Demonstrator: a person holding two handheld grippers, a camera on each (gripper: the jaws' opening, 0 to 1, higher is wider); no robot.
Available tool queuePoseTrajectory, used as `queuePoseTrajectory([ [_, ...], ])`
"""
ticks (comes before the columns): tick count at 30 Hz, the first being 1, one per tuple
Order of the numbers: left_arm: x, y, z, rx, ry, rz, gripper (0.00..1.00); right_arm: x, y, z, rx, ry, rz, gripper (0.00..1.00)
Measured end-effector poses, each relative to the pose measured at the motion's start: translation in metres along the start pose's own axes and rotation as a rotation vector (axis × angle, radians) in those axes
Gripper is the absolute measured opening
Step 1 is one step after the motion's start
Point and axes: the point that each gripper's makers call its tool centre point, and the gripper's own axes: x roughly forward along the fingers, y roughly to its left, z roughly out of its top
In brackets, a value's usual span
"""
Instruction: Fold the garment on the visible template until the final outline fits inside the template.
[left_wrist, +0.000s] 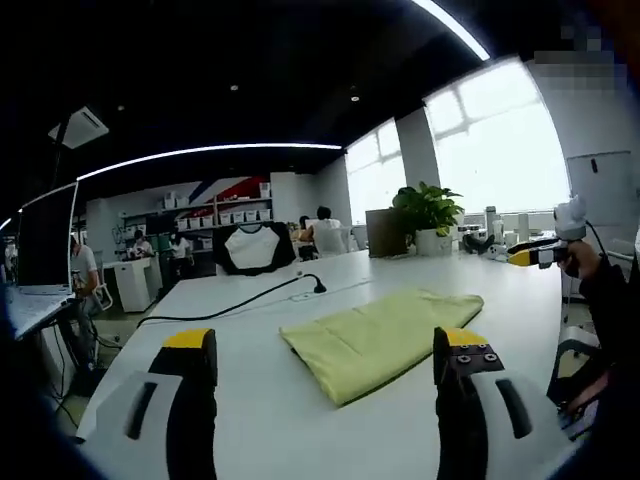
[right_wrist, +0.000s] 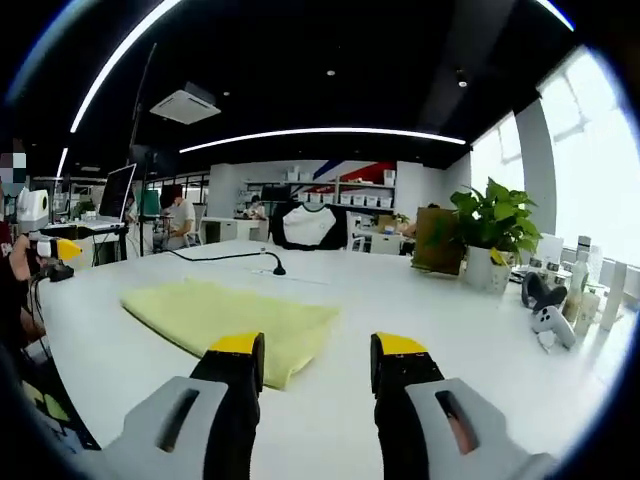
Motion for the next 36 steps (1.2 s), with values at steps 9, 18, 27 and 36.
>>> queuePoseTrajectory([
  [9, -0.024, 0.019, 0.016, 0.037, -0.011, 0.051, 1.00, -0.045, -0.031, 0.003, 0.021, -0.021, -0.103, 0.55],
  [18, -0.049, 0.018, 0.032, 0.038, -0.043, 0.073, 1.00, -0.070, -0.040, 0.032, 0.001, -0.106, -0.162, 0.70],
  [27, -0.066, 0.026, 0.038, 0.033, -0.032, 0.101, 1.00, -0.086, -0.037, 0.036, 0.018, -0.119, -0.173, 0.92],
  [36, -0.077, 0.028, 0.049, 0.023, -0.046, 0.141, 1.00, -0.097, -0.049, 0.046, 0.009, -0.137, -0.236, 0.99],
])
